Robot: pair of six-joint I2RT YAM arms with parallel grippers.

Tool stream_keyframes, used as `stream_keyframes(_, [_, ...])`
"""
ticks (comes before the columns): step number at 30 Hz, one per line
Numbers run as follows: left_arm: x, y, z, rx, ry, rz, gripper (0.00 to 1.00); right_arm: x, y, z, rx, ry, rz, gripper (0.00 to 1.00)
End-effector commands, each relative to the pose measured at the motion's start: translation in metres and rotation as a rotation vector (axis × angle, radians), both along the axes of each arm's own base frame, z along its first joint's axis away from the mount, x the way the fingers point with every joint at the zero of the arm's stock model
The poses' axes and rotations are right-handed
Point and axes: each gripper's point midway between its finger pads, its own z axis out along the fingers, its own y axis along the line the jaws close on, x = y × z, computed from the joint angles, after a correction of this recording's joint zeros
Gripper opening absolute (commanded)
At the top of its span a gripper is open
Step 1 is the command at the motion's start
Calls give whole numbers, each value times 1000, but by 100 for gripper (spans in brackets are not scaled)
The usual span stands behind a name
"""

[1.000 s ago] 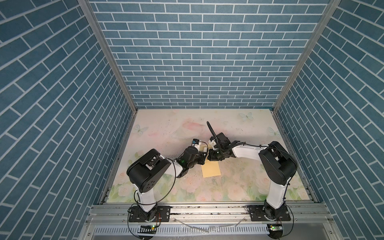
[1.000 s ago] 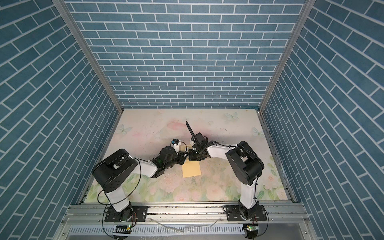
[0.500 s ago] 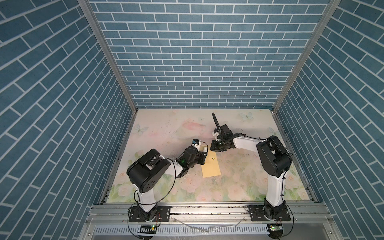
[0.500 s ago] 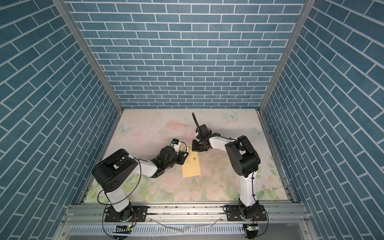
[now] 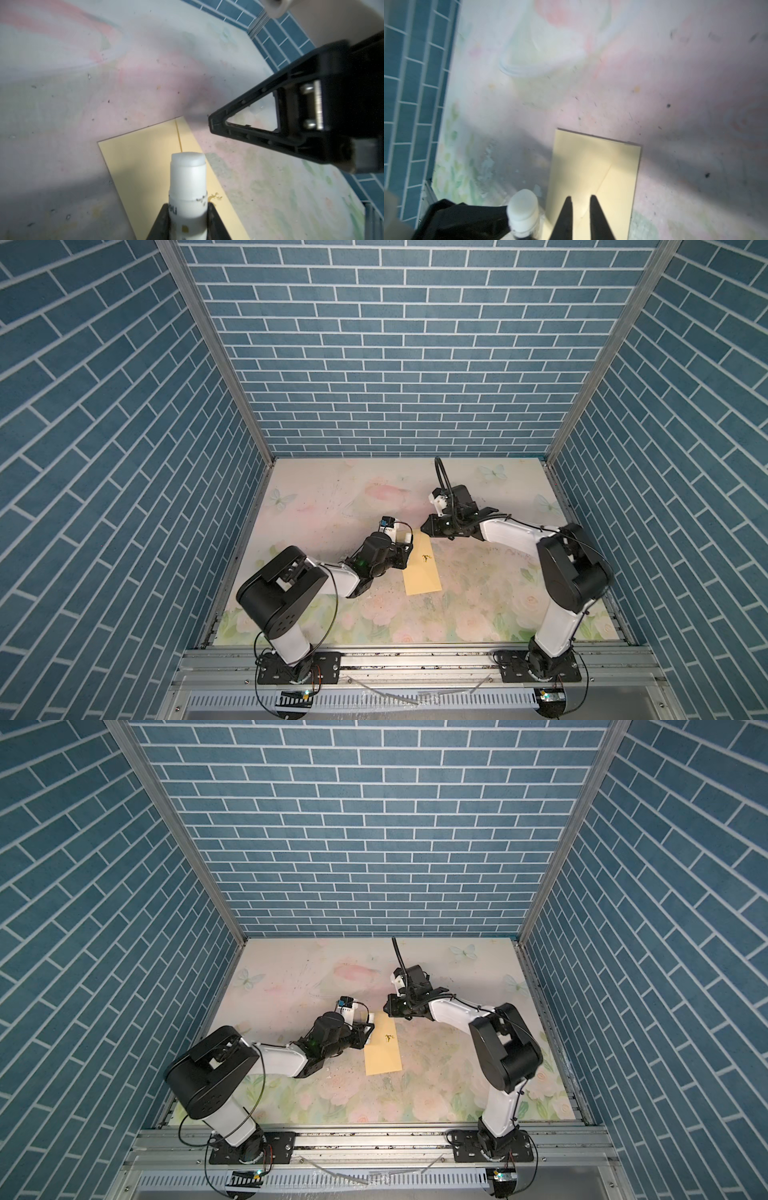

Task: Place the letter into the envelope and seal it
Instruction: 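Lift the right gripper off the envelope while left raises the glue stick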

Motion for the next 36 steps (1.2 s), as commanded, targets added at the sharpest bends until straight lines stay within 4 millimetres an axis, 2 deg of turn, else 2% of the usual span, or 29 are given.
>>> stream_keyframes(1, [-2, -3, 49, -101, -76, -11, 0, -6, -4, 52, 89, -190, 35, 30])
stream_keyframes(8, [-12, 6, 142, -263, -213, -11, 0, -48, -11, 115, 302, -342, 106, 43])
stream_keyframes(10, [-15, 8, 160, -308, -235, -10, 0, -60, -9, 128, 377, -352, 136, 50])
stream_keyframes(14, [-22, 13, 189, -416, -261, -11, 0, -80, -5, 147, 514, -361, 191, 56])
stream_keyframes(18, [-25, 18, 204, -502, -275, 4, 0, -94, 1, 156, 618, -368, 225, 59])
stream_keyframes(23, [-26, 23, 212, -580, -282, 21, 0, -110, 17, 164, 676, -383, 287, 60])
stream_keyframes(30, [-27, 25, 215, -605, -294, 26, 0, -115, 36, 171, 705, -373, 333, 58])
stream_keyframes(36, [-27, 23, 214, -611, -296, 18, 0, -112, 46, 176, 752, -360, 335, 48])
